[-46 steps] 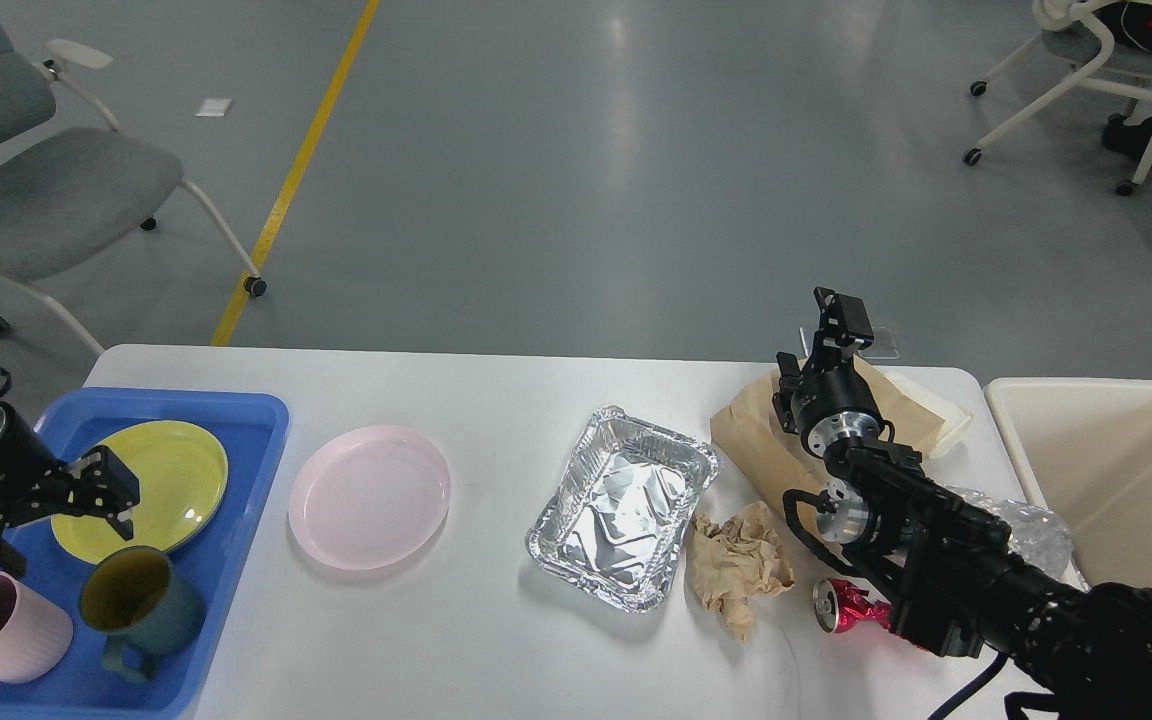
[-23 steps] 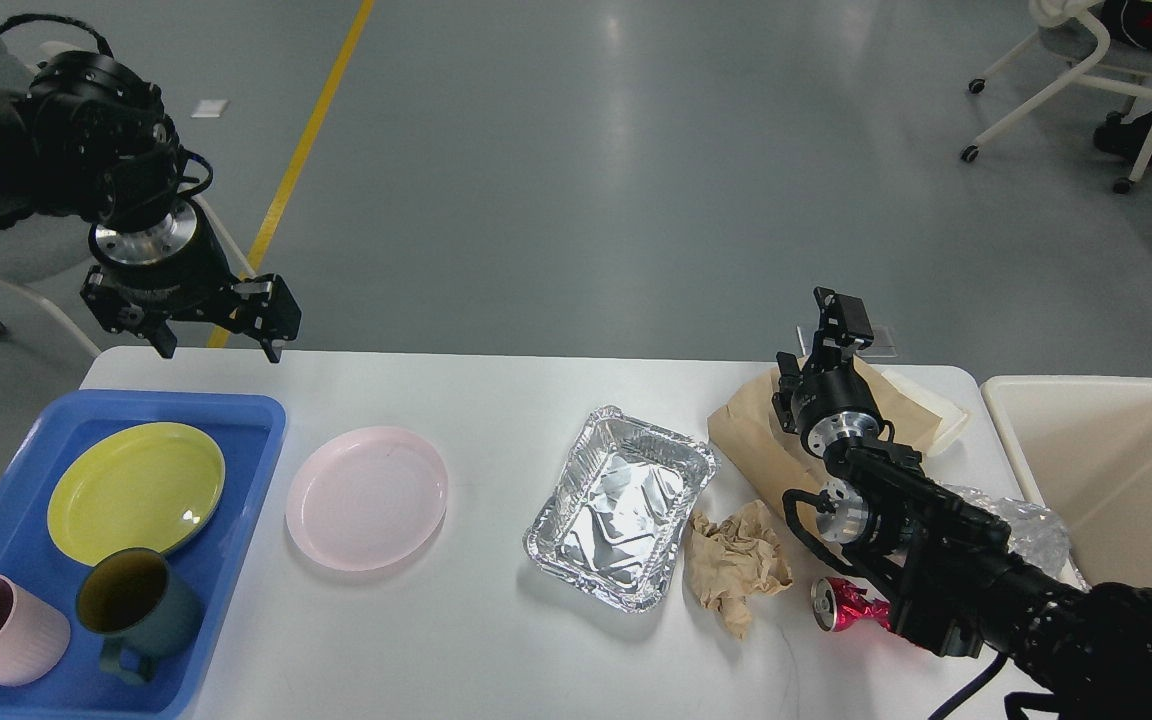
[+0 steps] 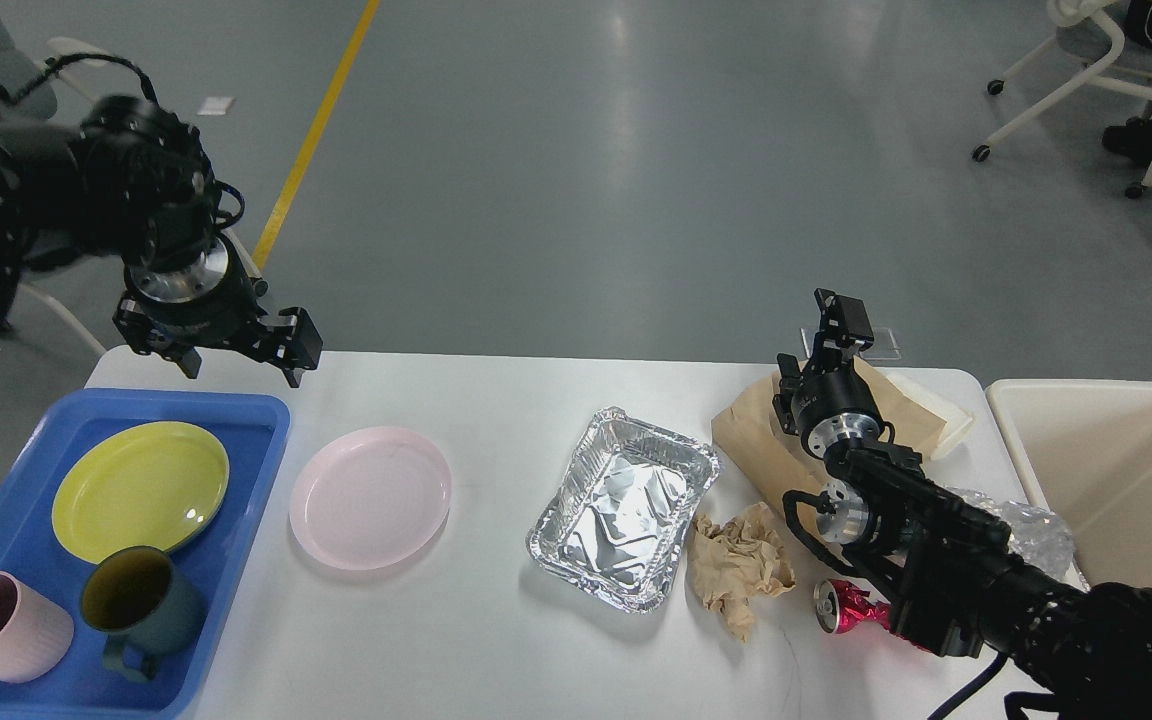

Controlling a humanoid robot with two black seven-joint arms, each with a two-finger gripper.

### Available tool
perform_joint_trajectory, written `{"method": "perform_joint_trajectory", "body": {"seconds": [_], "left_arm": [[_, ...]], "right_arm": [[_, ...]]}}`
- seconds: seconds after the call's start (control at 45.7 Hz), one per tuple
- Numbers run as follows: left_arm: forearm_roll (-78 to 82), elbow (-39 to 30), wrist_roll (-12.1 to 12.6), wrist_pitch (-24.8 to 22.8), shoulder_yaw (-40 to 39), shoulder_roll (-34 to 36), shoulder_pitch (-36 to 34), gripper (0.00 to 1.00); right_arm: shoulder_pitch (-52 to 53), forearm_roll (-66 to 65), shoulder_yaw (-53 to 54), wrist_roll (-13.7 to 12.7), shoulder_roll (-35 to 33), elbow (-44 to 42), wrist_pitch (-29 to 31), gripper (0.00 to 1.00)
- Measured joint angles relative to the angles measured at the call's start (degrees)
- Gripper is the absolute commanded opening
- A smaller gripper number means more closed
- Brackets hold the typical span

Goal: Tidy desktop
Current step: 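Lift the left gripper up out of the blue tray, then lower the left gripper and grasp the pink plate's rim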

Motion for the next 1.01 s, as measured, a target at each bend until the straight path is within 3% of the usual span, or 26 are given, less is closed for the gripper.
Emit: {"method": "perform_joint_trajectory", "body": {"seconds": [0.088, 0.197, 0.328, 0.656, 1.006], "left_arm": [[-0.73, 2.60, 0.25, 6.25, -2.76, -0.12, 6.37, 0.96], [-1.64, 6.71, 0.72, 9.12, -7.30, -0.09, 11.79, 0.96], [-1.82, 9.33, 2.36, 9.75, -11.99, -0.64, 15.35, 0.96], [-1.91, 10.05, 10.99, 9.72, -20.87, -1.11, 22.45, 0.96], [-2.20, 10.05, 12.08, 9.30, -22.13, 2.28, 27.78, 0.96]], "right_arm": [[-0.01, 0.00, 0.00, 0.00, 0.01, 0.00, -0.01, 1.00], [-0.01, 0.00, 0.00, 0.00, 0.01, 0.00, -0.01, 1.00], [-0.01, 0.00, 0.00, 0.00, 0.01, 0.00, -0.01, 1.00], [0.00, 0.00, 0.00, 0.00, 0.00, 0.00, -0.01, 1.00], [0.00, 0.00, 0.00, 0.00, 0.00, 0.00, -0.01, 1.00]]}}
